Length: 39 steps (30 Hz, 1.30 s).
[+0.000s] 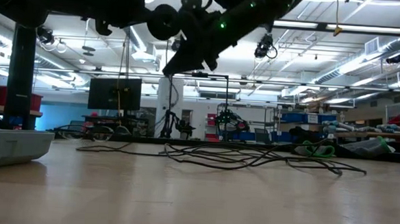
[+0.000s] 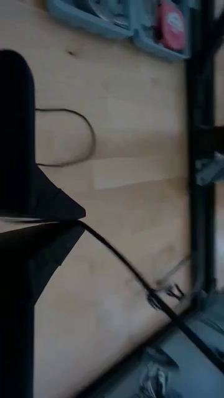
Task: Coil cords
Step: Coil the black wire onto the black spool
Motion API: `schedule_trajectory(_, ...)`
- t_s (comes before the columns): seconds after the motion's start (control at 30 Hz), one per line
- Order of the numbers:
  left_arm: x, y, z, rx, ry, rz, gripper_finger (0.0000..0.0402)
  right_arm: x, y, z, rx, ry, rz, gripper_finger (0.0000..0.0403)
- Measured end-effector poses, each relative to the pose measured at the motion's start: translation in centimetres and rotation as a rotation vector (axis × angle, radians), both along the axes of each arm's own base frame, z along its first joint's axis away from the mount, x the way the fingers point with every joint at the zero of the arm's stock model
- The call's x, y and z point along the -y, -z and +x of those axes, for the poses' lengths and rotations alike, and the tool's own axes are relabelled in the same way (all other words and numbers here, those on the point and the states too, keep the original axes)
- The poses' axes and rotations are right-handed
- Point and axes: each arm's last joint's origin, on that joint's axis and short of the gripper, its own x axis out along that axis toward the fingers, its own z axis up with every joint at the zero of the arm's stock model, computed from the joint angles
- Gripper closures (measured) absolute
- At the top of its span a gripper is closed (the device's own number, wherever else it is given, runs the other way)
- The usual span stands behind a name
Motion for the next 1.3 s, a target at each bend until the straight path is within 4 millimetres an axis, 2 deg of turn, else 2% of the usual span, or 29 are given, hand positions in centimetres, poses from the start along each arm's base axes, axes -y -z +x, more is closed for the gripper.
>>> schedule_trajectory(0.27, 0.0, -0.2, -0.1, 0.025, 0.0, -0.003, 0.0402, -0.1, 0.5, 0.0, 0.034, 0.0, 0.004, 0.0379)
schedule_trajectory(0.43, 0.0, -0.2, -0.1, 0.023, 0.001, -0.002, 0.0402, -0.1, 0.2, 0.1, 0.059, 0.002, 0.001, 0.0387)
schedule_trajectory(0.67, 0.0, -0.1, 0.0, 0.005, 0.002, 0.0, 0.0402, -1.2, -0.4, 0.4, 0.126, -0.03, -0.008, 0.0399)
schedule_trajectory(0.87, 0.0, -0.1, 0.0, 0.009, 0.003, -0.003, 0.0402, -1.3, -1.0, 0.7, 0.206, -0.109, 0.066, 0.0401)
schedule_trajectory(0.97, 0.0, -0.1, 0.0, 0.016, 0.009, -0.011, 0.0402, -1.1, -1.1, 0.7, 0.206, -0.153, 0.096, 0.0401)
schedule_trajectory(1.1, 0.0, 0.0, 0.0, 0.013, 0.011, -0.015, 0.0402, -1.2, -2.4, 1.1, 0.215, -0.225, 0.135, 0.0402)
schedule_trajectory(1.3, 0.0, 0.4, 0.1, -0.01, 0.016, -0.035, 0.0402, -1.2, -3.7, 1.2, 0.088, -0.244, 0.119, 0.0402)
